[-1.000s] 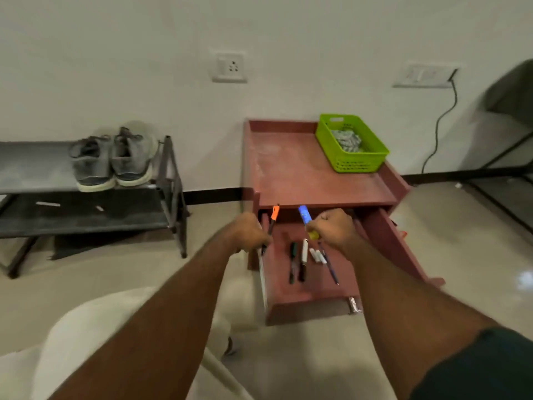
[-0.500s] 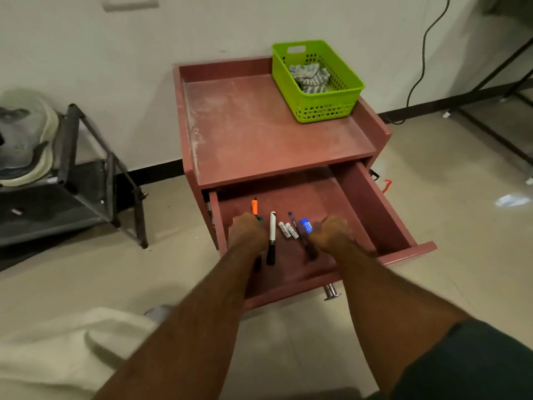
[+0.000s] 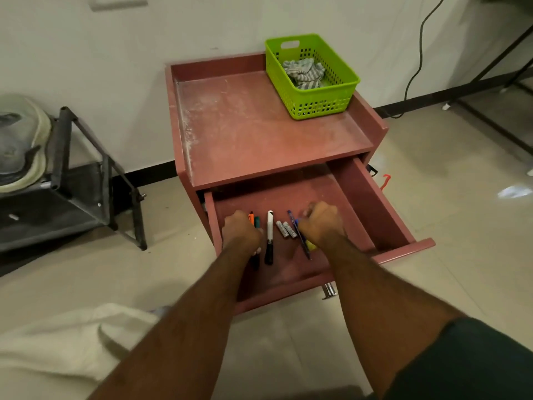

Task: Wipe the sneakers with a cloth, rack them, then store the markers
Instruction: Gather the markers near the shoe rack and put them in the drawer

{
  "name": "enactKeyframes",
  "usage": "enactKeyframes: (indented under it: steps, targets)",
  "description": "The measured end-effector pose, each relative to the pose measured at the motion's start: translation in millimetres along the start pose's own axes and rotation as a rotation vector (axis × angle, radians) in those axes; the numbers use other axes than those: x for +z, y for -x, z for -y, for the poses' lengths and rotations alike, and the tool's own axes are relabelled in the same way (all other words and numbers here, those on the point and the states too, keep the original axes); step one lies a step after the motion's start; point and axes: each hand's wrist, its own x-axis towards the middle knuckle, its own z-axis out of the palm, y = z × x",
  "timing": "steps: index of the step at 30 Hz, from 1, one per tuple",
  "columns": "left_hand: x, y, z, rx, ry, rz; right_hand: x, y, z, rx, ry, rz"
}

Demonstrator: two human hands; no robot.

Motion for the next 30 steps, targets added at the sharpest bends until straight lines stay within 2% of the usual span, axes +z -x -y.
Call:
enactKeyframes:
  steps: [3, 7, 13, 19, 23, 30]
  targets:
    - [-34, 11, -11, 0.165, 0.038, -0.115, -12, 15, 27, -0.164, -0.052, -0.122]
    - [-100, 25, -13, 0.328, 0.043, -0.185, -14, 33, 71, -0.419, -0.045, -0.215]
    - [-217, 46, 29, 0.411, 0.039, -0.302, 1, 90, 184, -0.673, -0.065, -0.203]
    - [-343, 73, 112, 0.304, -0.009, -0.493, 40, 172, 319, -0.928, -0.093, -0.134]
    - [-410, 103, 210, 0.133, 0.026, -0.663, 93, 249, 395, -1.07, -0.125, -0.047]
    - [-469, 155, 374, -0.114, -0.084, -0.65, 232, 363, 442, -1.162, -0.136, 0.212]
